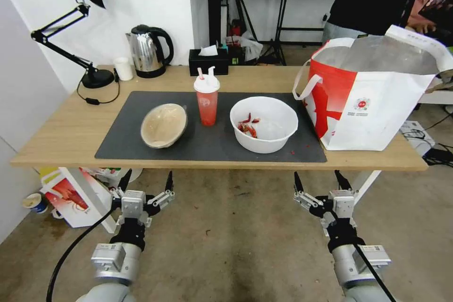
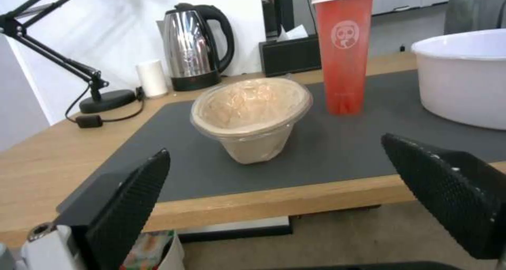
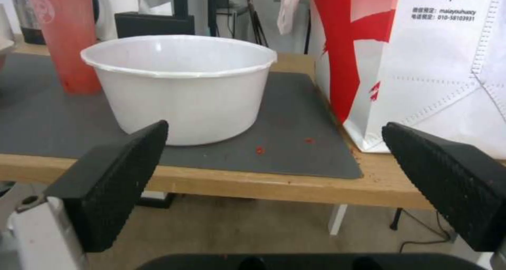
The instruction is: Pick up the trash from the table and place it into the takeout bag.
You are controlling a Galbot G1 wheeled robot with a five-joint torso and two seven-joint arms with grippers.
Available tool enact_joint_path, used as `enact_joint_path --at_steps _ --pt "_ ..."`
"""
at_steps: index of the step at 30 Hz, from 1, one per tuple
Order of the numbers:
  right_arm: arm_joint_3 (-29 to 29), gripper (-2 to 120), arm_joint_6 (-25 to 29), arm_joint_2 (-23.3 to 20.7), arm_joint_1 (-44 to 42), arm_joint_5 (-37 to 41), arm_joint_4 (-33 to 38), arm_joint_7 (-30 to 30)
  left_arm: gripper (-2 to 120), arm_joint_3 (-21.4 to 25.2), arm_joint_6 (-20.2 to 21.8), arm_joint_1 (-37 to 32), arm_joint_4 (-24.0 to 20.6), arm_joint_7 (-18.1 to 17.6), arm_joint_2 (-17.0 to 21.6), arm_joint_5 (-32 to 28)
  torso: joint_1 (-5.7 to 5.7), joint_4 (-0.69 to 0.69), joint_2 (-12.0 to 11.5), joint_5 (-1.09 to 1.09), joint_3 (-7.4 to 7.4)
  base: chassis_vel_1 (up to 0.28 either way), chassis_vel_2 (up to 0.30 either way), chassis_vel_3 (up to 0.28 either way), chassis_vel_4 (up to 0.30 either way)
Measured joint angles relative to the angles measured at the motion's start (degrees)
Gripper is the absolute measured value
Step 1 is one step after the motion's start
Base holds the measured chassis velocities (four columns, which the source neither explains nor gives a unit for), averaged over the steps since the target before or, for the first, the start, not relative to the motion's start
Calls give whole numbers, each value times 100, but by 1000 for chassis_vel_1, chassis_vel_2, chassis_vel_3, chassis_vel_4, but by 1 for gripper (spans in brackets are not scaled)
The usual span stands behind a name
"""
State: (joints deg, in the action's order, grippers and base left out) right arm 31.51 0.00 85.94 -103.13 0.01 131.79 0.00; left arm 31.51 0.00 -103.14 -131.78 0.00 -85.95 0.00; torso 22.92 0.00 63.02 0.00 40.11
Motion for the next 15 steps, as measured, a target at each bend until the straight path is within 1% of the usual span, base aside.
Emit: enact_joint_path --at_steps 15 --pt "-1 100 0 -24 15 2 0 -1 100 0 0 0 0 0 0 0 0 0 0 0 0 0 0 0 0"
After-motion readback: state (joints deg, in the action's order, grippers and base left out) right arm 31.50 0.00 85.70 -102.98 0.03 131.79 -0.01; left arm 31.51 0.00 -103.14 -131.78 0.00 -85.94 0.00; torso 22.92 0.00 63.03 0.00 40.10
